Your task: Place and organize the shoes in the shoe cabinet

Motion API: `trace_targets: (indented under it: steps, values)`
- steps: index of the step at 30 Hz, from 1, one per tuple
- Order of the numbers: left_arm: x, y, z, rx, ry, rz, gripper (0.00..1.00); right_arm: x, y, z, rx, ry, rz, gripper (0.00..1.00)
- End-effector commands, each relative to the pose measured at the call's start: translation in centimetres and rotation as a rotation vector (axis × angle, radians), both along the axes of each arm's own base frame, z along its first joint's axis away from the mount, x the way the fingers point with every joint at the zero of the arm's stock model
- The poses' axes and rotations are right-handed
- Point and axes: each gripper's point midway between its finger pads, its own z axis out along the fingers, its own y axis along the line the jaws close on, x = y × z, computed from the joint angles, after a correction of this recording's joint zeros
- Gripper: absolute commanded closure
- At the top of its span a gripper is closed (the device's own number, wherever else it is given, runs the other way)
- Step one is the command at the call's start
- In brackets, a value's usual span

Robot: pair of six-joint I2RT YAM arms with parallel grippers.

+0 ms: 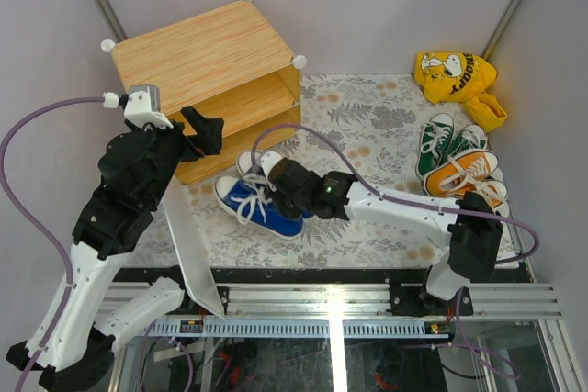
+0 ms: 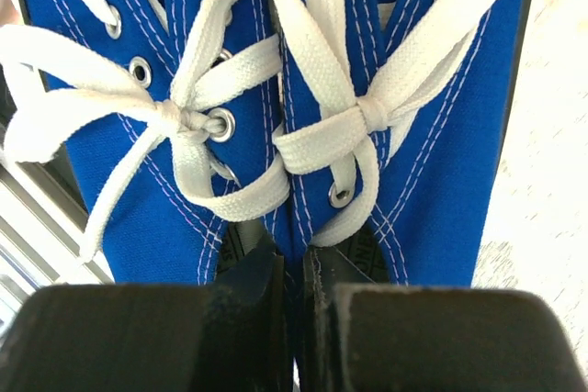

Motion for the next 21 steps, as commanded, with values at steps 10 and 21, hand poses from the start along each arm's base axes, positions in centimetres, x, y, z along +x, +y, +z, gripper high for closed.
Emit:
trace_targets:
  steps: [10, 21]
  values:
    - [-0.9, 0.8, 2.0, 0.016, -0.041, 0.006, 0.07, 12.2, 6.4, 16.1, 0.392, -0.251, -0.030, 1.00]
    - [-1.1, 1.3, 1.8, 0.035, -0.044, 0.021, 0.07, 20.5, 8.4, 18.7, 0.473, -0.349, -0.082, 1.00]
